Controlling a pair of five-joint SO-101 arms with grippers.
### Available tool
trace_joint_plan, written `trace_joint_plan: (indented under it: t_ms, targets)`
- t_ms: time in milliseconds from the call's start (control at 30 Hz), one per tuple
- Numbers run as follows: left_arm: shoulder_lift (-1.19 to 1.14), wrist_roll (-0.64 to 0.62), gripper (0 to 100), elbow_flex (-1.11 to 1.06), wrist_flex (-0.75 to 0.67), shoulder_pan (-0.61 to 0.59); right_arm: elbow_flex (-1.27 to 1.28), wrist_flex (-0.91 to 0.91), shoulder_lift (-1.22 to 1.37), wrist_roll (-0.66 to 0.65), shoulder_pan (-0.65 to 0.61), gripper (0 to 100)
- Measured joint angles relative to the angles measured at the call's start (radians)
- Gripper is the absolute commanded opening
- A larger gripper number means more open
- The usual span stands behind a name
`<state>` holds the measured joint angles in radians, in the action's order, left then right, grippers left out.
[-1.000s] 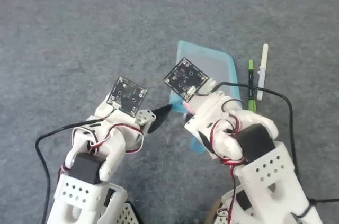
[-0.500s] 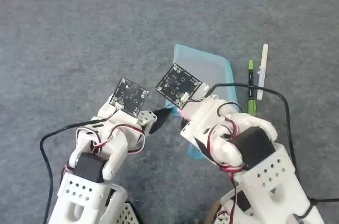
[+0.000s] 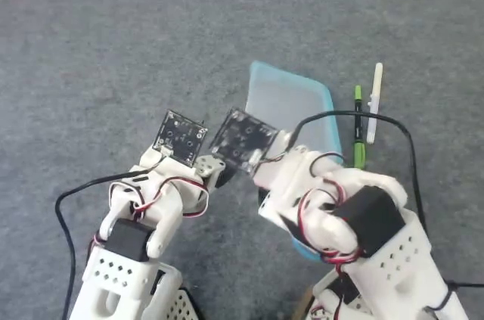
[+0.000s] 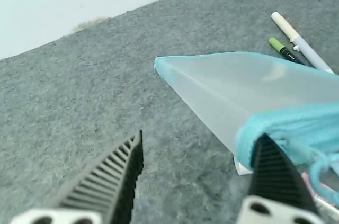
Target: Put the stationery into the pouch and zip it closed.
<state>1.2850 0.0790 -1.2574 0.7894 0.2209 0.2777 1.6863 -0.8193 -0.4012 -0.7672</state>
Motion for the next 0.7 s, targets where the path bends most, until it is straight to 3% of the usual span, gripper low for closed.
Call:
trace_joint_plan:
  t_ms: [267, 700]
  targets:
    - [0.008, -0.044, 31, 0.0, -0.003, 0.006, -0.091, 0.069, 0.015, -0.009, -0.015, 0.6]
    - [0.005, -0.069, 31, -0.035, -0.069, 0.044, -0.028, 0.069, 0.029, -0.009, -0.063, 0.6]
